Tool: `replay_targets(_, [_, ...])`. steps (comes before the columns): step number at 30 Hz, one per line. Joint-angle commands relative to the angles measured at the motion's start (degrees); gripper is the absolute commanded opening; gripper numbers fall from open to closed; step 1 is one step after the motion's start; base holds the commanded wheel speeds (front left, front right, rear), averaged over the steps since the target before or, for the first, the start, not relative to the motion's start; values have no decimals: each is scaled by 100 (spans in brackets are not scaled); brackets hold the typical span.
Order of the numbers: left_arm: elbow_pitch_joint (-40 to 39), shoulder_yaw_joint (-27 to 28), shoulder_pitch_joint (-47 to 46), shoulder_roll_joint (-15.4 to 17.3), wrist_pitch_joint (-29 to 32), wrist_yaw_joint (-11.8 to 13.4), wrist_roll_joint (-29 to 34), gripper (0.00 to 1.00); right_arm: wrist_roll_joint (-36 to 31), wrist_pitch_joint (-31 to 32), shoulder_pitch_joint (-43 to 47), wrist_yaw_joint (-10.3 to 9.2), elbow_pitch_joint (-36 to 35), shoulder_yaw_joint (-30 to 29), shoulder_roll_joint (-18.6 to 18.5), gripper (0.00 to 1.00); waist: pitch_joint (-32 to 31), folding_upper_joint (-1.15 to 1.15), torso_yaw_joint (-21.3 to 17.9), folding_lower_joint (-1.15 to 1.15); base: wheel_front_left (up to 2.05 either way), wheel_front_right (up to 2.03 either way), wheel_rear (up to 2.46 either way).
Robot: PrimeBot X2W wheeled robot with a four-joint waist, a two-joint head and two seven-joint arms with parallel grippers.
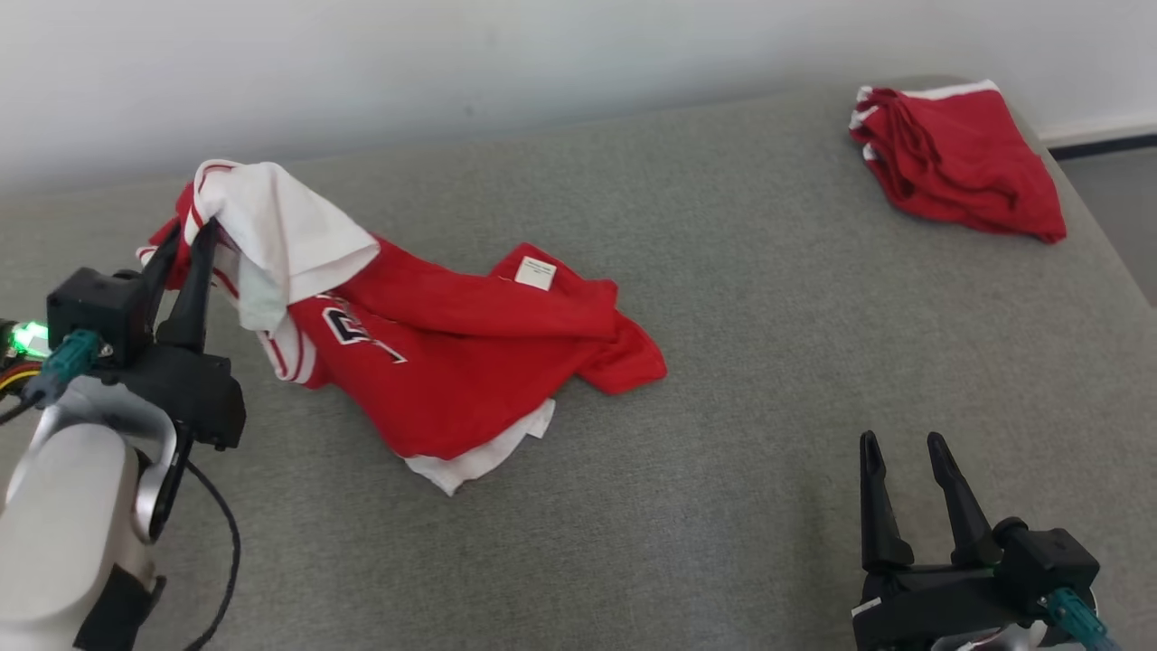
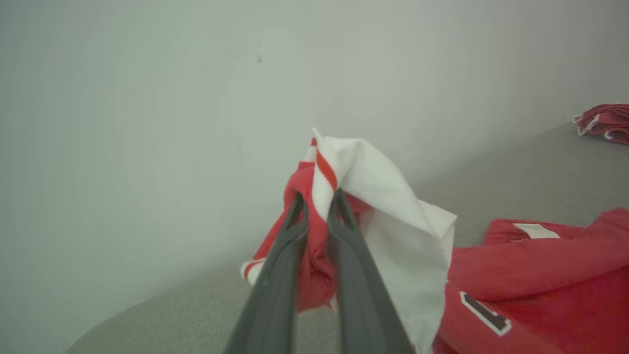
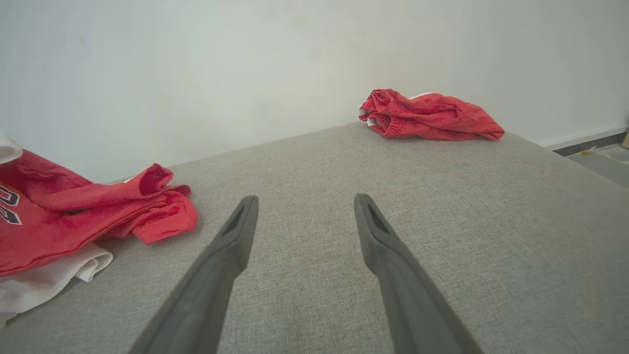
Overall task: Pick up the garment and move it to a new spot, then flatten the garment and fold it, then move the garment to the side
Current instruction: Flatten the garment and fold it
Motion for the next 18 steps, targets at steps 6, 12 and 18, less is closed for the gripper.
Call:
replay_targets(6, [1332,-159,-470,-33,-155,-89,-44,100,19,1,-92,-15,61,-33,32,100,244,-1,-308,-1,0,0,0])
replay_targets(12, [1744,-223,-392,-80,-423,-133,-118,100,-26,1,45,-15,76,-60,44,100,10,-1,-72,-1,0,0,0])
replay_targets(18, [1686,-210,-30,27,-514,-132,-192,100,-16,1,169,-15,94,-65,49,100,-244,-1,243,-1,0,0,0])
